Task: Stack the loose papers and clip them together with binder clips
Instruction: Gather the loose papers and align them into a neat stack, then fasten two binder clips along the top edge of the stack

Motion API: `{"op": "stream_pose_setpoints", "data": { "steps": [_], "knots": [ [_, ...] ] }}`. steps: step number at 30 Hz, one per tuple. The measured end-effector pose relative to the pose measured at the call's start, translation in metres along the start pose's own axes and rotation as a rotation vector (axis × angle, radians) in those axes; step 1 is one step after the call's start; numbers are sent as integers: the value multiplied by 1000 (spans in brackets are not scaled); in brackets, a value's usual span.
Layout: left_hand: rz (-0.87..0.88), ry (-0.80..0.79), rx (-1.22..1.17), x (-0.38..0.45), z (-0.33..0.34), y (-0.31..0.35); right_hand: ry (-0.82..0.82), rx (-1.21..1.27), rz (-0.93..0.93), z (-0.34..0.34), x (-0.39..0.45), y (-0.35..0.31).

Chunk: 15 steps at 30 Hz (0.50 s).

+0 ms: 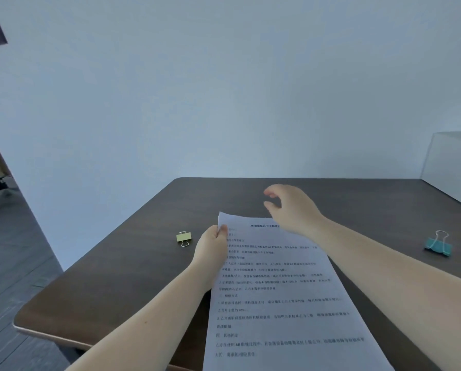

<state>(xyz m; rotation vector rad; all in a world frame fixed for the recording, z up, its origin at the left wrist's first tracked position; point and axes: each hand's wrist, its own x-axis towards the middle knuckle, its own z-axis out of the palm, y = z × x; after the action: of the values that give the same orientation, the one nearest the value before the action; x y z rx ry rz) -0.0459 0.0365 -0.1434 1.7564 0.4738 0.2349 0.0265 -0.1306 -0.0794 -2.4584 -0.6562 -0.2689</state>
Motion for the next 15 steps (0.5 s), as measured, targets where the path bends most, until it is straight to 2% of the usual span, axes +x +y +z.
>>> {"op": "stream_pose_setpoints", "data": {
  "steps": [4,6,12,15],
  "knots": [
    [17,-36,-73,1,-3,-5,-282,89,-32,22,12,-26],
    [29,-33,-87,2,-5,-5,-364,104,-35,34,16,-32],
    [36,-35,-72,10,-16,-6,-435,245,-35,43,21,-28],
    [96,18,128,16,-21,3,-422,251,-33,44,22,-24]
  ]
}}
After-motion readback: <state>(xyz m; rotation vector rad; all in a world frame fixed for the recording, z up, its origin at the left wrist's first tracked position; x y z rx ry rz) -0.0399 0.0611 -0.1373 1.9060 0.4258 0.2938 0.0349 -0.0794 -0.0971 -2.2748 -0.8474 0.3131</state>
